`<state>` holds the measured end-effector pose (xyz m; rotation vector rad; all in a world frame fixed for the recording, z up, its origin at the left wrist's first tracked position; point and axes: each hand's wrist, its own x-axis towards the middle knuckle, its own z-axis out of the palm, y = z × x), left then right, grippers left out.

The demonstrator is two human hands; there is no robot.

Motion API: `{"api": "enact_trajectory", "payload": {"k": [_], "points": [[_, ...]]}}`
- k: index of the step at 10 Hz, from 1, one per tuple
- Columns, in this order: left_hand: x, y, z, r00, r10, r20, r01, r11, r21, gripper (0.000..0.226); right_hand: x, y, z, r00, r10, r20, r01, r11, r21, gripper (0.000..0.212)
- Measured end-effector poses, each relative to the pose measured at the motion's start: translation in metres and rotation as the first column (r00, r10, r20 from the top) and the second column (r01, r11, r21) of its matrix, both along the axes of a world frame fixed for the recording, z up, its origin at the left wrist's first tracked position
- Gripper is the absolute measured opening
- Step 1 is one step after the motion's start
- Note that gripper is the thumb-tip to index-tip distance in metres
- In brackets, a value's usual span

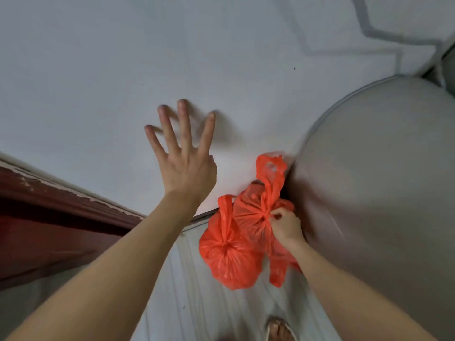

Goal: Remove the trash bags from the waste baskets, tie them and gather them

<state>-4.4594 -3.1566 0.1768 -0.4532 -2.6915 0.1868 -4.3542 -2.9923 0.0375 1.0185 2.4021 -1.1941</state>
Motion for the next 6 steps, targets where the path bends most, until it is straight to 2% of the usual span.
{"api": "enact_trajectory", "payload": {"k": [2,3,4,5,6], "points": [[-0.013,-0.003,-0.013,0.995,0.059,-0.083,-0.064,0.996,-0.055,0.083,-0.014,0.010,-0.020,0.984,0.140,0.111,-0.136,0.990,-0.043,0.033],[-0.005,0.000,0.001,0.997,0.074,-0.002,-0.074,0.994,-0.085,0.085,-0.020,0.008,-0.001,0.958,0.228,0.172,-0.227,0.974,-0.028,0.038],[0.015,0.001,0.023,0.985,0.075,0.155,-0.063,0.995,-0.080,0.089,-0.026,0.003,0.039,0.936,0.301,0.184,-0.305,0.952,-0.007,0.037],[0.027,-0.005,0.054,0.938,0.062,0.341,-0.043,0.997,-0.063,0.088,-0.037,-0.002,0.103,0.912,0.387,0.134,-0.392,0.920,0.015,0.024],[0.037,-0.013,0.109,0.891,0.052,0.450,-0.018,0.997,-0.079,0.072,-0.047,-0.013,0.176,0.874,0.484,0.041,-0.485,0.875,-0.005,0.032]]}}
